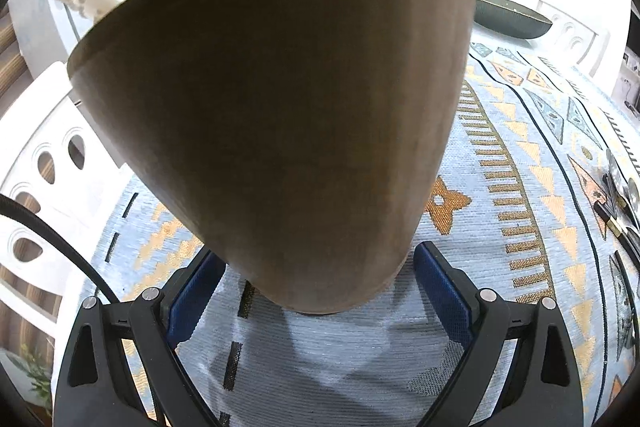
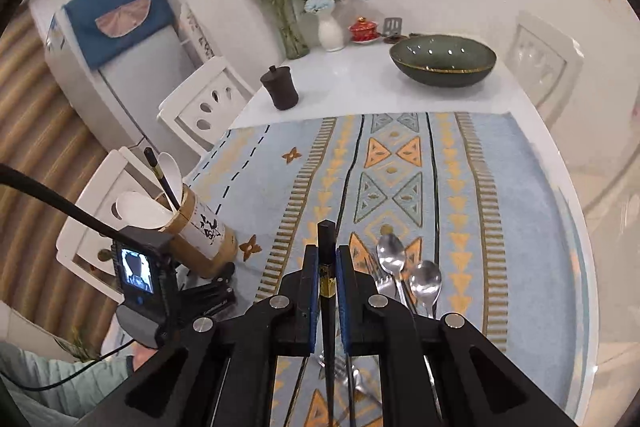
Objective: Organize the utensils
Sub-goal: 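Carry the held chopstick up beside the wooden cup with the right tool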
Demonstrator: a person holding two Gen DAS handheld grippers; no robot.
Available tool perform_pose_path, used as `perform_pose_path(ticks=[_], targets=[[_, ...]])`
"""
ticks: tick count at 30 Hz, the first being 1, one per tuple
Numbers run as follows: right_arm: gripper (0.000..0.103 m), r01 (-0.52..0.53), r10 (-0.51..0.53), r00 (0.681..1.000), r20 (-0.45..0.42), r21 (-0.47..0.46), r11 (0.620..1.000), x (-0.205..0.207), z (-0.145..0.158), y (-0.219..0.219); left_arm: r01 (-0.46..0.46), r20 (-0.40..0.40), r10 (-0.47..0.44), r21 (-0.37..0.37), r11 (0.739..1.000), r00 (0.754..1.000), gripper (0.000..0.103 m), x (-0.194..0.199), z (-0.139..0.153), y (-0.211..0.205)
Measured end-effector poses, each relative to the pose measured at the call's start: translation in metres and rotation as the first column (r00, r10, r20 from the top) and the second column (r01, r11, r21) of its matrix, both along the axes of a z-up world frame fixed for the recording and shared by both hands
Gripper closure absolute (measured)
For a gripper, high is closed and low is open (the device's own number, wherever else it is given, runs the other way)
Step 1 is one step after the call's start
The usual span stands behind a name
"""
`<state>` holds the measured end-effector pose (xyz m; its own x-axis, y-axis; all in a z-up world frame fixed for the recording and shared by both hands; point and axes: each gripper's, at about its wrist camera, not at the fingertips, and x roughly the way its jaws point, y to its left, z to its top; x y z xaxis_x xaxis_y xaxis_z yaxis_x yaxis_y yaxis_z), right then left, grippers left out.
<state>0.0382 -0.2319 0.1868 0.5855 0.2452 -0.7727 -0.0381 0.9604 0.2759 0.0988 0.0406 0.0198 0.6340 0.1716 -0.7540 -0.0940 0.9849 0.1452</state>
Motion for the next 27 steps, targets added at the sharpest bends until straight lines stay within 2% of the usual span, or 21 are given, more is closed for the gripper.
perform_pose_path(ticks=[16,27], targets=[[0.095,-0.108,0.108,0.994,-0.008,0.017,0.994,0.006,-0.003,0.039,-0.011,0.006,0.011,-0.011,1.0,1.0,0.008,0.001,0.002,0.005],[0.095,-0.096,0.097,0.995,-0.016,0.033,0.995,0.004,-0.004,0.039,-0.008,0.007,0.008,-0.014,1.0,1.0,0.008,0.002,0.002,0.007]])
